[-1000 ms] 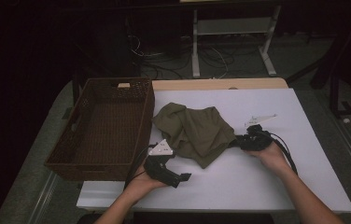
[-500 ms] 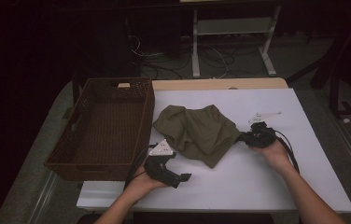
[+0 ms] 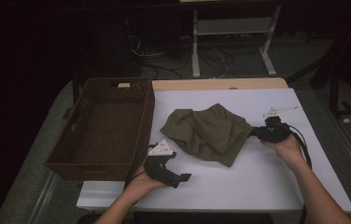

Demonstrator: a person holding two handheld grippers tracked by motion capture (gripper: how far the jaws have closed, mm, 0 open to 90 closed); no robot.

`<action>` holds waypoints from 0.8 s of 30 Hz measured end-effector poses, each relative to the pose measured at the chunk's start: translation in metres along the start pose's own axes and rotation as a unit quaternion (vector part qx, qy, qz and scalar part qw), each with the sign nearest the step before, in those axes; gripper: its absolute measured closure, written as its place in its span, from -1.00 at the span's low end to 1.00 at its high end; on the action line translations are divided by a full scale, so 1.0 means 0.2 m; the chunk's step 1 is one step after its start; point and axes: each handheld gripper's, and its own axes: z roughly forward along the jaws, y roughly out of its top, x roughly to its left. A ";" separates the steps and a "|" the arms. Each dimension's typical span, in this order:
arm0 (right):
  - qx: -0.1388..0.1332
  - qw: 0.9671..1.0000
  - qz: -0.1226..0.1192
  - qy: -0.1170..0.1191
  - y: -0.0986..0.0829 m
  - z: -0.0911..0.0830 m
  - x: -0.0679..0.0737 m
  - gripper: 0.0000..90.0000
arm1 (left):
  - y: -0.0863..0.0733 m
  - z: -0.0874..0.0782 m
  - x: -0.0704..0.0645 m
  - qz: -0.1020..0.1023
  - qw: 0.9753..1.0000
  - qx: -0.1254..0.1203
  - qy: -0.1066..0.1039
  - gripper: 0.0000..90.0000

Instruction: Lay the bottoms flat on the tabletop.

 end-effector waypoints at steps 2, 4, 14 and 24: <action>-0.001 1.000 0.004 -0.002 -0.01 -0.02 -0.02 0.85 | 0.00 0.00 0.00 0.001 1.000 -0.001 0.001 -1.00; -0.001 1.000 0.008 -0.005 -0.01 -0.03 -0.05 0.85 | 0.00 0.00 0.00 0.001 1.000 -0.001 0.001 -1.00; 0.003 1.000 0.025 -0.018 -0.05 -0.07 -0.14 0.85 | 0.00 -0.01 0.00 0.007 1.000 -0.002 0.006 -1.00; 0.009 0.999 0.036 -0.030 -0.07 -0.06 -0.19 0.85 | 0.00 0.00 -0.01 0.012 1.000 -0.001 0.021 -1.00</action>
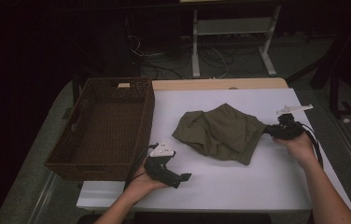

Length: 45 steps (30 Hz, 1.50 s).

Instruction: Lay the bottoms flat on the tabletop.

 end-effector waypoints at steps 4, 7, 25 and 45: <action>0.000 1.000 0.009 -0.006 -0.01 0.00 -0.03 0.85 | 0.00 0.00 0.00 -0.002 1.000 0.001 0.003 -1.00; 0.006 1.000 0.010 -0.012 -0.03 0.01 -0.05 0.84 | 0.00 0.00 0.00 0.000 1.000 0.005 0.003 -1.00; -0.005 1.000 -0.003 -0.024 -0.09 -0.21 0.04 0.06 | -0.01 0.01 0.00 -0.001 1.000 0.012 -0.005 -1.00; 0.001 0.996 -0.048 0.074 -0.08 -0.18 0.29 -0.07 | 0.00 0.01 0.01 -0.004 1.000 0.011 -0.011 -1.00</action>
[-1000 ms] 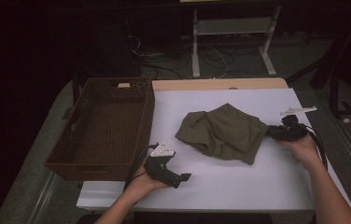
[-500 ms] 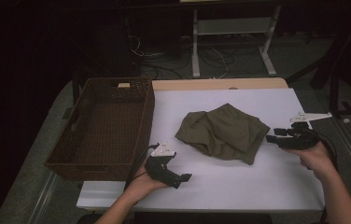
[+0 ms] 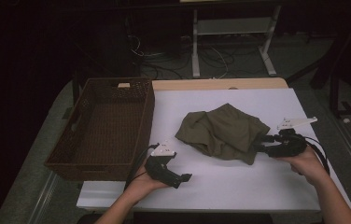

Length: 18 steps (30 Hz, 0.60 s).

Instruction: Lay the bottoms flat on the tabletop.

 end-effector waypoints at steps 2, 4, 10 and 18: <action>0.005 1.000 -0.004 0.008 -0.01 0.01 0.03 -0.07 | 0.00 0.00 0.00 -0.001 1.000 0.000 -0.001 -1.00; 0.008 1.000 -0.005 0.019 -0.02 0.03 0.05 -0.07 | 0.00 0.00 0.00 -0.002 1.000 -0.002 -0.001 -1.00; 0.027 0.999 -0.017 0.032 -0.02 0.09 0.09 -0.06 | 0.00 0.00 0.00 -0.003 1.000 0.000 -0.003 -1.00; 0.043 0.998 -0.027 0.034 -0.02 0.15 0.12 0.12 | 0.00 0.00 0.00 -0.002 1.000 -0.001 -0.002 -1.00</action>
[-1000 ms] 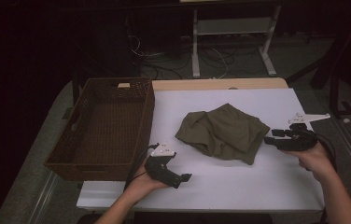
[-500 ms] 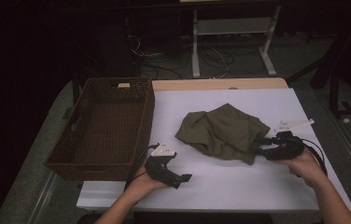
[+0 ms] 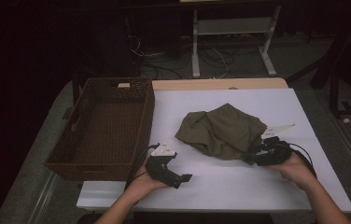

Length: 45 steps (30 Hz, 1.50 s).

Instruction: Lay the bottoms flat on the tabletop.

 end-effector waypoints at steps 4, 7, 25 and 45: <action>-0.005 1.000 0.003 -0.002 0.01 0.01 0.00 0.22 | 0.00 0.00 0.00 0.001 1.000 0.000 0.000 -1.00; -0.004 1.000 0.006 -0.001 0.02 0.03 0.00 0.33 | 0.00 0.00 0.00 0.003 1.000 0.002 -0.001 -1.00; -0.013 1.000 -0.006 0.015 0.04 0.03 -0.02 0.95 | 0.01 0.00 0.01 -0.003 1.000 -0.001 -0.002 -1.00; -0.046 0.999 -0.013 0.005 0.16 0.04 -0.04 0.95 | 0.01 0.00 0.02 -0.011 1.000 -0.011 0.000 -1.00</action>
